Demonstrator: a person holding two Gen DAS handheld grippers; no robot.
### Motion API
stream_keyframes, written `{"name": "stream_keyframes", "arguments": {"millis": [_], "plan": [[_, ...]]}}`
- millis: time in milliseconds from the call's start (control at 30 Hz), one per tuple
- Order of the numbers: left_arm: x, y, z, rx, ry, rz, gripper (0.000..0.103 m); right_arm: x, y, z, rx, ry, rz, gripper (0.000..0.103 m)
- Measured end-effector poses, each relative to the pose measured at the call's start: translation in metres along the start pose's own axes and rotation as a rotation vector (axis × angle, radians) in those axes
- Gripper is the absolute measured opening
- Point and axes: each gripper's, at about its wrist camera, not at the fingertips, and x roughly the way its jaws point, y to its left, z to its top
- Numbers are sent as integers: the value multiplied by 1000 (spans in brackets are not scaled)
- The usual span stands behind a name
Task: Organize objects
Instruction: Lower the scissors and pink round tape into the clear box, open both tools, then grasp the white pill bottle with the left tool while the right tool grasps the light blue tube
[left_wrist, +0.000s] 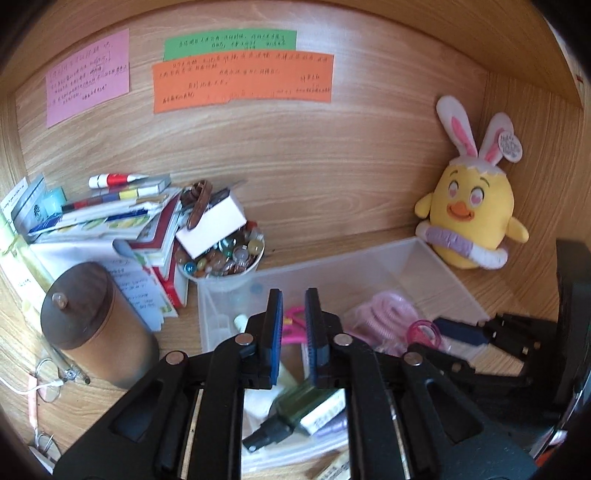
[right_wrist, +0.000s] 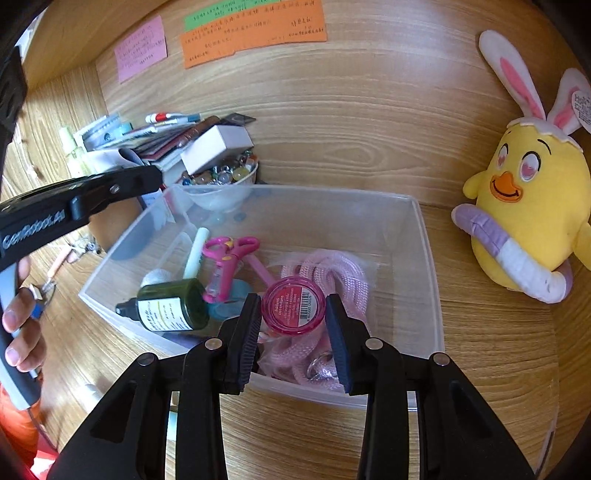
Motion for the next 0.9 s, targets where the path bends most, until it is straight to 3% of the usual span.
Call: {"name": "stream_keyframes", "arguments": {"millis": [100, 533, 900], "plan": [[-3, 2, -8, 4, 22, -2, 27, -3, 2, 0, -4, -7, -14, 54], [-48, 11, -37, 28, 1, 13, 81, -39, 22, -7, -67, -60, -49, 79], [-66, 29, -87, 18, 111, 26, 92, -52, 35, -29, -49, -30, -13, 85]]}}
